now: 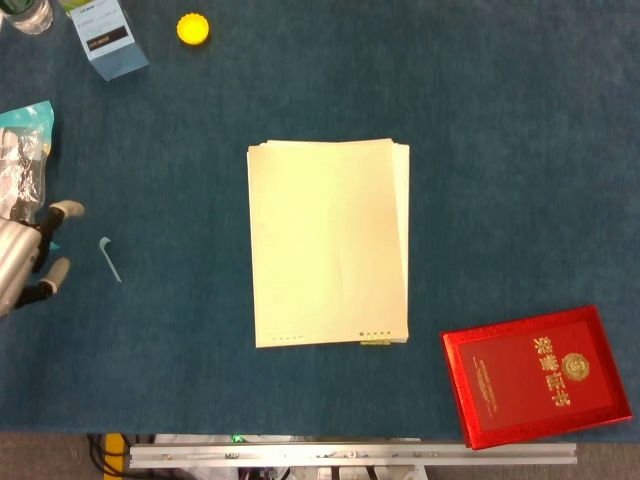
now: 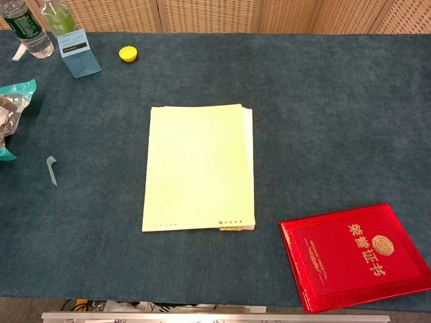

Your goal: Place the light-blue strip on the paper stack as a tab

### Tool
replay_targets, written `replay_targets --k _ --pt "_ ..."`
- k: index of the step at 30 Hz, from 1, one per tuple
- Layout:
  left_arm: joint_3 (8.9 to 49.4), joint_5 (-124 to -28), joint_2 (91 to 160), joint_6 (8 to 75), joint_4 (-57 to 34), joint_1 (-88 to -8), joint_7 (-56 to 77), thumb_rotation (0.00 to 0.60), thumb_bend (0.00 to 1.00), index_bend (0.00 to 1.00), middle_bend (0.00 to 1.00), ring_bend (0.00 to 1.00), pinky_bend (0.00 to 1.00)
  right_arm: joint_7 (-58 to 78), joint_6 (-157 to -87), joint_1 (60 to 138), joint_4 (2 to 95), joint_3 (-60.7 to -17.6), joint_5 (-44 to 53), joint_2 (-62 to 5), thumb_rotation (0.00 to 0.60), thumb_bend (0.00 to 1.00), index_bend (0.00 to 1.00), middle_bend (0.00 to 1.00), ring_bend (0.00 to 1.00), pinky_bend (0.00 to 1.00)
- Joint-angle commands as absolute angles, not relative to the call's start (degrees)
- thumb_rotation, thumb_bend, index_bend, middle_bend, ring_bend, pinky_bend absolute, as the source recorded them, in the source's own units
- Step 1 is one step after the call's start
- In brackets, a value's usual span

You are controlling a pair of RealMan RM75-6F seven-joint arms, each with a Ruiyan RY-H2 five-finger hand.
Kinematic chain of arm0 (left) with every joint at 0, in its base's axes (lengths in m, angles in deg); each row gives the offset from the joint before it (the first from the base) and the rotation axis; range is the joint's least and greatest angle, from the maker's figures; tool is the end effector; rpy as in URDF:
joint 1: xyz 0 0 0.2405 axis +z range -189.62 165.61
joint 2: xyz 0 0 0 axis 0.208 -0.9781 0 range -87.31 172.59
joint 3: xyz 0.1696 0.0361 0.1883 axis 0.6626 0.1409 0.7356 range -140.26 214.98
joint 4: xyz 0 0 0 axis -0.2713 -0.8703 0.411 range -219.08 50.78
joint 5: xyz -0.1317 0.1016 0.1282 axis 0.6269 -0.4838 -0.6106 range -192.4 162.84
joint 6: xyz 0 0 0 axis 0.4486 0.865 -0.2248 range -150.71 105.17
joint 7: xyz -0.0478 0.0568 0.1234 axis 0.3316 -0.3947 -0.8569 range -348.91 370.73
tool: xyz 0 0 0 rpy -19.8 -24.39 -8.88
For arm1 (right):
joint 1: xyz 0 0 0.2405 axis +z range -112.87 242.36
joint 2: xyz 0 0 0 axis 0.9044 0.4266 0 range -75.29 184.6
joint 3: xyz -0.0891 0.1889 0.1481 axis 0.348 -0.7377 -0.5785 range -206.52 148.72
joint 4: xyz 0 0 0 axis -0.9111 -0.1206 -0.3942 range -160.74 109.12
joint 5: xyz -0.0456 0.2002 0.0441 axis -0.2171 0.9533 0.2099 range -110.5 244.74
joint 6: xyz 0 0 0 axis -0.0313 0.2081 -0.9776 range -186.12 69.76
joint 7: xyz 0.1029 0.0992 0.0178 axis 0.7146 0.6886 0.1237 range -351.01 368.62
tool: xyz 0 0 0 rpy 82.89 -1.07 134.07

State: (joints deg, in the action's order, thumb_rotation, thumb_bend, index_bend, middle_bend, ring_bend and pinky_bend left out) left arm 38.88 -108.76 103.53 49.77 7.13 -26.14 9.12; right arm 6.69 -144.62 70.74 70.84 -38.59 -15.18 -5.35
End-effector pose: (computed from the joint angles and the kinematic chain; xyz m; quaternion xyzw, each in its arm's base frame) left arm -0.2932 0.2082 0.1335 -0.7345 -0.3459 -0.3237 0.4859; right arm -0.2924 -0.2091 0.1986 0.5577 -0.3441 0.4222 0.6264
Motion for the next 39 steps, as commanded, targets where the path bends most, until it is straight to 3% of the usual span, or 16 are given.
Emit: replay_targets --k 1,13,28,39 --pt "39.64 -111.31 103.54 46.84 4.33 -28.99 11.03 0.6 0.37 0.28 0.8 0.81 0.88 6.41 -144.23 70.92 70.99 -38.59 -14.88 -5.3 0.6 0.38 0.37 0.42 0.4 0.42" --pt "41.31 -117.35 106.82 43.02 -5.22 -35.44 12.65 0.6 0.37 0.38 0.96 0.96 0.98 4.52 -142.49 71.54 71.31 -37.91 -13.6 -6.24 0.6 0.38 0.37 0.42 0.43 0.44" --pt "44.74 -122.47 113.1 46.65 -18.11 -37.48 15.35 0.6 0.37 0.42 0.98 0.99 0.99 2.48 -142.26 71.28 71.96 -36.94 -12.8 -7.59 0.6 0.38 0.37 0.42 0.45 0.44" --pt "48.14 -127.1 117.42 49.7 -28.69 -39.55 18.38 0.6 0.37 0.38 0.97 0.98 0.99 0.76 -142.4 71.25 72.95 -36.59 -12.88 -7.84 0.6 0.38 0.37 0.42 0.46 0.44"
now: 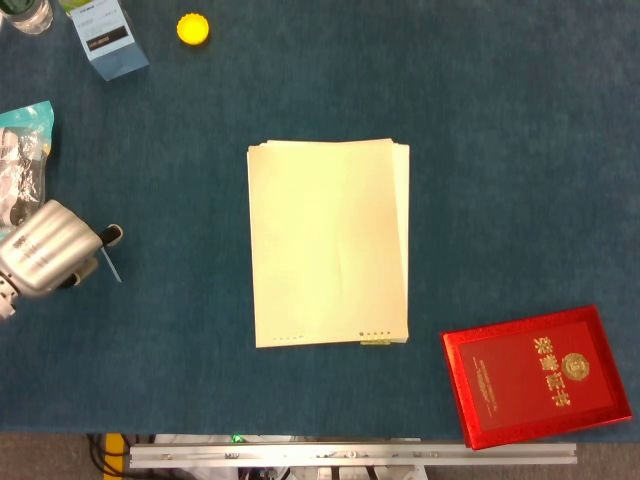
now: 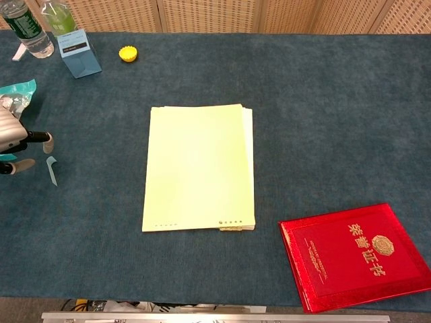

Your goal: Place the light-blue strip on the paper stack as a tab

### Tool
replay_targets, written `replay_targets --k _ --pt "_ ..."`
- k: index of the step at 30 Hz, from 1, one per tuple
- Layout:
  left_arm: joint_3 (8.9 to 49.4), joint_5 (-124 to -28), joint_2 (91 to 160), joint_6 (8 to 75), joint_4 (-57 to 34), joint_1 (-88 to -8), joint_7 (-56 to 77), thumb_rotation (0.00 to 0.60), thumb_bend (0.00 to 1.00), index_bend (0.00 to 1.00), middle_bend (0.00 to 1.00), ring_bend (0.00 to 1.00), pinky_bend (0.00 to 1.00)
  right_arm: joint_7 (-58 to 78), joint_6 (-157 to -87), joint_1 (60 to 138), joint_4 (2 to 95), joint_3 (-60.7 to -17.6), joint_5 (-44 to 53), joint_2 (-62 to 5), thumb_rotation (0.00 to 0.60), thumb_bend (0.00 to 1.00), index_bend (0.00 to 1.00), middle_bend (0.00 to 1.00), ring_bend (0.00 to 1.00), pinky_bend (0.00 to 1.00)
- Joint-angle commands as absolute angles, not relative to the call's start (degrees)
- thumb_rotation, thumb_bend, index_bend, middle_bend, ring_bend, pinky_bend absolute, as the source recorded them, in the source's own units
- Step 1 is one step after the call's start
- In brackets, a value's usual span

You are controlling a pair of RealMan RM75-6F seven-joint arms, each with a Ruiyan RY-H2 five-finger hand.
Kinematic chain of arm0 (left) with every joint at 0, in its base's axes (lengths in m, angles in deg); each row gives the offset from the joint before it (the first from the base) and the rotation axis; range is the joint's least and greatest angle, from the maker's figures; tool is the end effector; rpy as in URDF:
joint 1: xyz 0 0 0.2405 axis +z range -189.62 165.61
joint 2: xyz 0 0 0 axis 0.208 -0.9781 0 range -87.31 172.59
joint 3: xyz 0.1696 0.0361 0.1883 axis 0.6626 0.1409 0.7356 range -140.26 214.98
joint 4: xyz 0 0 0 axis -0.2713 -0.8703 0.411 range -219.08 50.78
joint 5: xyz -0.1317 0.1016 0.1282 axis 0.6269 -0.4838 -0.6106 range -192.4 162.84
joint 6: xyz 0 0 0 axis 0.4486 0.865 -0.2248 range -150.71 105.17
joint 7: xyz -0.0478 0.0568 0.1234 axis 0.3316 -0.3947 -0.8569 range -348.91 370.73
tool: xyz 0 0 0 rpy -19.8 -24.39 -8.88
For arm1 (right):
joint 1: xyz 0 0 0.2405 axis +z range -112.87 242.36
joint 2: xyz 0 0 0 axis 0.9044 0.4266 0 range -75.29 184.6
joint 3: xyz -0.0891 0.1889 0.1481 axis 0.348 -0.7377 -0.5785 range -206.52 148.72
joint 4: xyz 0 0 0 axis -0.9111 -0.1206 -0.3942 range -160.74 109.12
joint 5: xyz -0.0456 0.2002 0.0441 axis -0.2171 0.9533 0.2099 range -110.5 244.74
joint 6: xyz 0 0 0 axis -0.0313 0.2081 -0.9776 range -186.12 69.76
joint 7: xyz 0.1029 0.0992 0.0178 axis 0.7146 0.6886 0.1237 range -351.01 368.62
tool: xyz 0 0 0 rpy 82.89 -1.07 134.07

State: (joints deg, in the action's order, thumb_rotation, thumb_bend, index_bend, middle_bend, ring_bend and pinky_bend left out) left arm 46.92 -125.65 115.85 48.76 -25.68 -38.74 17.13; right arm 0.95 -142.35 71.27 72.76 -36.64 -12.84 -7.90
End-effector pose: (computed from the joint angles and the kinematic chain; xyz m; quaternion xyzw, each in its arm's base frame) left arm -0.3267 0.2602 0.0910 -0.8791 -0.1620 -0.2468 0.3742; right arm -0.2925 -0.2048 0.1727 0.5694 -0.3698 0.3858 0.6247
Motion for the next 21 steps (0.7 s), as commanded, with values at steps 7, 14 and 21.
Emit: replay_targets --k 7,14,21 --pt "50.03 -128.24 119.93 51.08 -34.57 -40.39 21.6 0.6 0.34 0.38 0.97 0.98 0.99 -0.18 -142.93 70.83 73.57 -36.38 -12.61 -7.95 0.6 0.38 0.37 0.42 0.47 0.44" --pt "51.3 -127.92 122.31 51.63 -39.37 -40.71 24.6 0.6 0.34 0.38 0.97 0.98 0.99 -0.98 -143.34 70.51 73.77 -36.25 -12.35 -8.3 0.6 0.38 0.37 0.42 0.47 0.44" --pt "52.36 -127.6 123.83 51.97 -42.09 -40.89 26.19 0.6 0.34 0.38 0.97 0.98 0.99 -1.68 -143.35 70.55 73.99 -36.37 -12.0 -8.6 0.6 0.38 0.37 0.42 0.47 0.44"
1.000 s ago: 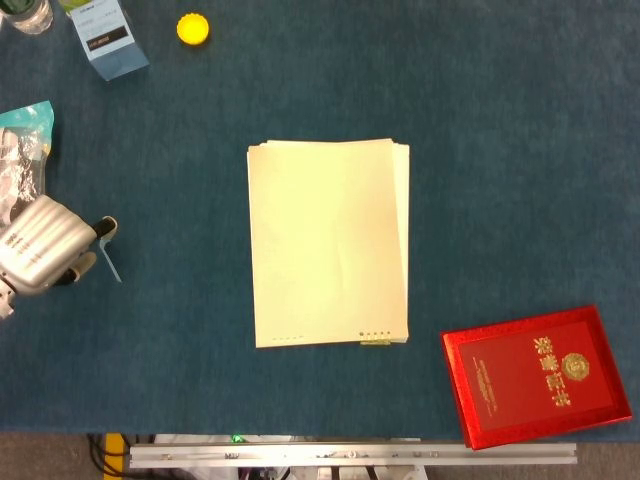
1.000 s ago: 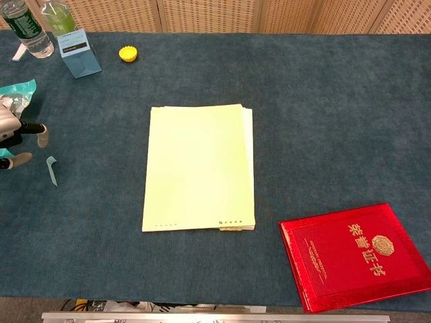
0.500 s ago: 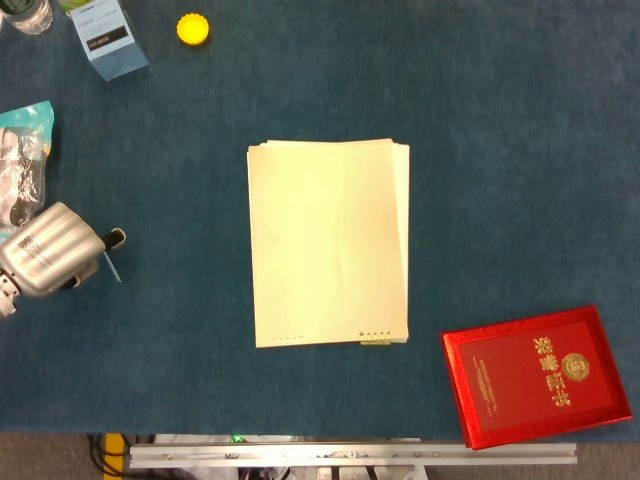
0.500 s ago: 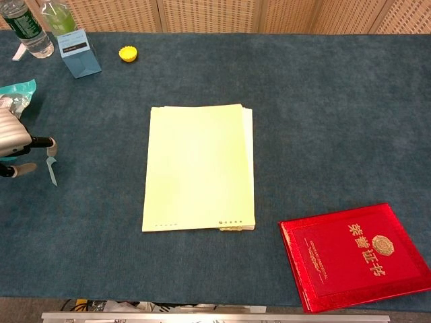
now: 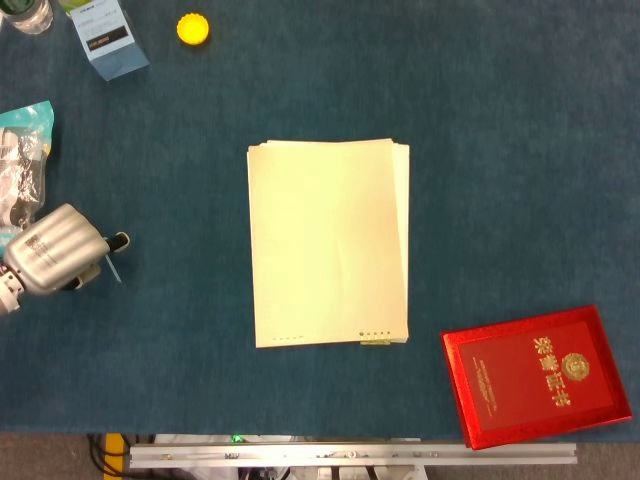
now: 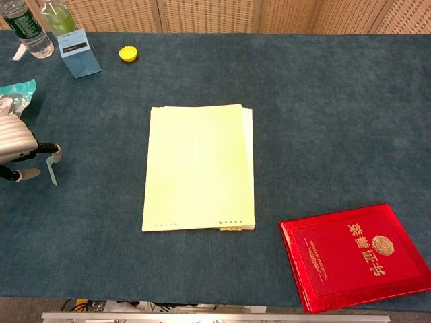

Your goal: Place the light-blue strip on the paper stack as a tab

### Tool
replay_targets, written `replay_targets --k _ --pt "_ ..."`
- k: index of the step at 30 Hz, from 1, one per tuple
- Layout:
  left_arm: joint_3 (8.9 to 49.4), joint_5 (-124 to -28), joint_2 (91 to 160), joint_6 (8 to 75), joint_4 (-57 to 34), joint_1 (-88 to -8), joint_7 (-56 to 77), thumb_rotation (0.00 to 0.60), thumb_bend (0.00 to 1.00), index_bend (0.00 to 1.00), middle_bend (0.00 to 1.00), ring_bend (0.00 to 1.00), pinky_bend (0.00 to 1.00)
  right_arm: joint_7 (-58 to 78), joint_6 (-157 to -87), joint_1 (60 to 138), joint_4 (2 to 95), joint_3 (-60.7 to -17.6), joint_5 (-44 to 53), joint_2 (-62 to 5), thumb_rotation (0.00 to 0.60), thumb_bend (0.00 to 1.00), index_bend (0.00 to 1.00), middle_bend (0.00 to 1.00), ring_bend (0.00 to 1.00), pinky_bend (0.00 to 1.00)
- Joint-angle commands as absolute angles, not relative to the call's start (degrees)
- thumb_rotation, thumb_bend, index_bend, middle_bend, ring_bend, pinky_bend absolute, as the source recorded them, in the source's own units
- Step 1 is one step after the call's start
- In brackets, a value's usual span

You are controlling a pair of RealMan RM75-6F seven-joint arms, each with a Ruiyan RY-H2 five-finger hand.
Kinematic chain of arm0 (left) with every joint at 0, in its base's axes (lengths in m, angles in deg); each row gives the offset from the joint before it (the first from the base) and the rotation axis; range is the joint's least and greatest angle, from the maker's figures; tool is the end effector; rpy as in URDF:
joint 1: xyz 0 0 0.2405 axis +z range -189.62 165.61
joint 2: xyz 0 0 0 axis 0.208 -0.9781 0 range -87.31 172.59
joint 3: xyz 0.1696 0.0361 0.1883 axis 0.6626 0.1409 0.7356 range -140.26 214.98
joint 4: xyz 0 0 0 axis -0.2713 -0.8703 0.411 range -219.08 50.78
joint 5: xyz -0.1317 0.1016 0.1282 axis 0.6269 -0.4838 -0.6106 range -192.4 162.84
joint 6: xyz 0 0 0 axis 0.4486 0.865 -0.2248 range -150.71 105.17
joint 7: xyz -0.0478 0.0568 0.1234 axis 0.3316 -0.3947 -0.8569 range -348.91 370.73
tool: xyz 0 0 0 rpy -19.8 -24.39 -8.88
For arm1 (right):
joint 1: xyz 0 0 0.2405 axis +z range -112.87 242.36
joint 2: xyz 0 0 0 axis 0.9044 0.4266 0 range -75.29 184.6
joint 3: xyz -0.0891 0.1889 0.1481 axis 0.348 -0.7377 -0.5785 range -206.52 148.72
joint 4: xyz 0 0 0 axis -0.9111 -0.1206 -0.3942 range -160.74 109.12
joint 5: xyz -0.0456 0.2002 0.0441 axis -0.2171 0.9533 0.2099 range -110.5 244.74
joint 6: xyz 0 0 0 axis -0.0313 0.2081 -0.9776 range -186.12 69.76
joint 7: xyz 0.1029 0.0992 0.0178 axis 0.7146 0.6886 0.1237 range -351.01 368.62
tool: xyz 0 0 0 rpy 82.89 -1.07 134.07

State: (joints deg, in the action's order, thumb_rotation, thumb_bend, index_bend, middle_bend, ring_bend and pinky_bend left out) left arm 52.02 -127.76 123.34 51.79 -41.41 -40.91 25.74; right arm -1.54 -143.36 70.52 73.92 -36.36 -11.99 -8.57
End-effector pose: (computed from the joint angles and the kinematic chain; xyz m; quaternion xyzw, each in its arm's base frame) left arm -0.3458 0.2719 0.0746 -0.9006 -0.1508 -0.2317 0.3353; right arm -0.2920 -0.1992 0.1695 0.5633 -0.3715 0.3767 0.6346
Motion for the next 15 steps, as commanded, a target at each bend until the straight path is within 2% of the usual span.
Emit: replay_targets --k 1,15 --pt "52.51 -127.51 124.11 52.12 -42.53 -40.84 26.45 0.6 0.34 0.38 0.97 0.98 0.99 -1.87 -143.33 70.59 74.11 -36.38 -12.04 -8.61 0.6 0.38 0.37 0.42 0.47 0.44" --pt "53.84 -126.26 127.24 53.21 -47.73 -40.17 30.03 0.6 0.34 0.42 0.97 0.99 0.99 -2.94 -144.08 70.36 75.09 -36.38 -12.34 -8.64 0.6 0.38 0.37 0.42 0.47 0.44"
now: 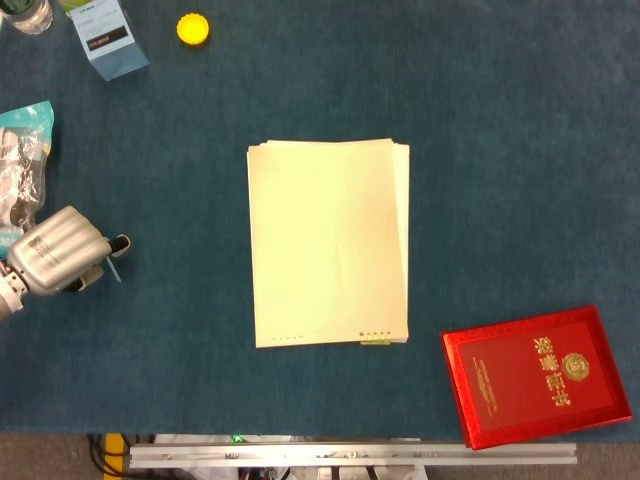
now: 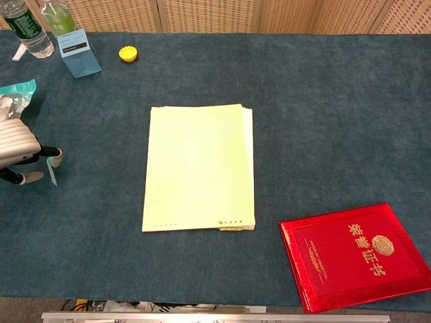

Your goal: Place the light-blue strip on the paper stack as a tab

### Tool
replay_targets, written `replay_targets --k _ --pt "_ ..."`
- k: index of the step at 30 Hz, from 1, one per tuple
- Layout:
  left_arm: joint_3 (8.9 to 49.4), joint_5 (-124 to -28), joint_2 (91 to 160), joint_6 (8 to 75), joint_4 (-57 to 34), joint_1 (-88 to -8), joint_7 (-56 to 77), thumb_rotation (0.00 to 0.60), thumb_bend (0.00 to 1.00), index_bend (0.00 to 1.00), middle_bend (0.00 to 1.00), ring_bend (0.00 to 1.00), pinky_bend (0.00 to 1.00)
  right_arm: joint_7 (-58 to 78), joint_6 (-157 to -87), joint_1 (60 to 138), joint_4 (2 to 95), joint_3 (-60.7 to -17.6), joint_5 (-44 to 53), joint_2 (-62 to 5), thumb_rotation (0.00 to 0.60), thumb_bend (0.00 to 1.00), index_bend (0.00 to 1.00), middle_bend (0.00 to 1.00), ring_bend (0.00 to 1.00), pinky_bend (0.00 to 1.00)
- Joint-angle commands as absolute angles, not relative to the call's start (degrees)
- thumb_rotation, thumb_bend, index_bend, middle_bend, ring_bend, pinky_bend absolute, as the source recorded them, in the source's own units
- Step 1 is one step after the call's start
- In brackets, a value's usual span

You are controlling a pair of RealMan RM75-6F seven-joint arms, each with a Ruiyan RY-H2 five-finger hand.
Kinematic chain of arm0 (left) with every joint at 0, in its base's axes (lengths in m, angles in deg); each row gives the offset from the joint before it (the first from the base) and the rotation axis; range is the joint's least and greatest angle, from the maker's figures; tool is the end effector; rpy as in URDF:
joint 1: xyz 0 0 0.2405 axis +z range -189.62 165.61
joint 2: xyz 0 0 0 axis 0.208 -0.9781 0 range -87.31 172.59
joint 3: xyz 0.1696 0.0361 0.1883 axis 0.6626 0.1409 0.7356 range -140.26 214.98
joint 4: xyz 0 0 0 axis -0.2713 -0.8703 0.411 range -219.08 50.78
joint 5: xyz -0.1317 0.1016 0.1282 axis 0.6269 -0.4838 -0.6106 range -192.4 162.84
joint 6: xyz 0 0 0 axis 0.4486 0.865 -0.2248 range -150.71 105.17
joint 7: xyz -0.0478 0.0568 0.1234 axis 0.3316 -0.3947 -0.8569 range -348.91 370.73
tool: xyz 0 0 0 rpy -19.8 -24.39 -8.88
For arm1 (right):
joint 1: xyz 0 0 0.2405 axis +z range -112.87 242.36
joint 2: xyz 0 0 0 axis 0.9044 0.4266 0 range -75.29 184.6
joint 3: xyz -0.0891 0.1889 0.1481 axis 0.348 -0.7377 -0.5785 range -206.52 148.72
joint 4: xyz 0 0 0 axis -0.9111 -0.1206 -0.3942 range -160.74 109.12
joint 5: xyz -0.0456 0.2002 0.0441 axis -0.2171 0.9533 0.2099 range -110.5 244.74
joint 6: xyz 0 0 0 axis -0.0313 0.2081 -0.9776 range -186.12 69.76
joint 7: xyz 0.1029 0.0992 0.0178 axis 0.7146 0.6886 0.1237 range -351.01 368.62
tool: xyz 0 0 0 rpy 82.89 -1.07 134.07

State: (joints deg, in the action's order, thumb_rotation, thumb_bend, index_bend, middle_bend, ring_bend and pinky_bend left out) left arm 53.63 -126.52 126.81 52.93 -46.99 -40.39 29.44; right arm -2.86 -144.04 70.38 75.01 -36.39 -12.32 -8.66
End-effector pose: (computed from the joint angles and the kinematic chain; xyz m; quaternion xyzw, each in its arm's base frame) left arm -0.3536 0.2722 0.0661 -0.8978 -0.1679 -0.2350 0.3324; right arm -0.2872 -0.1980 0.1688 0.5634 -0.3672 0.3786 0.6359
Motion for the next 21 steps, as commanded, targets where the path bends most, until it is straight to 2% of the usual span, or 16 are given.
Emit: replay_targets --k 1,21 --pt "53.94 -126.15 127.44 53.34 -48.18 -40.07 30.37 0.6 0.34 0.43 0.97 0.99 0.99 -3.04 -144.18 70.34 75.17 -36.39 -12.43 -8.64 0.6 0.38 0.37 0.42 0.47 0.44" --pt "55.51 -125.12 131.33 53.59 -54.24 -39.3 34.7 0.6 0.34 0.48 0.98 0.99 0.99 -3.87 -145.21 69.84 75.93 -36.43 -12.77 -8.6 0.6 0.38 0.37 0.42 0.48 0.44"
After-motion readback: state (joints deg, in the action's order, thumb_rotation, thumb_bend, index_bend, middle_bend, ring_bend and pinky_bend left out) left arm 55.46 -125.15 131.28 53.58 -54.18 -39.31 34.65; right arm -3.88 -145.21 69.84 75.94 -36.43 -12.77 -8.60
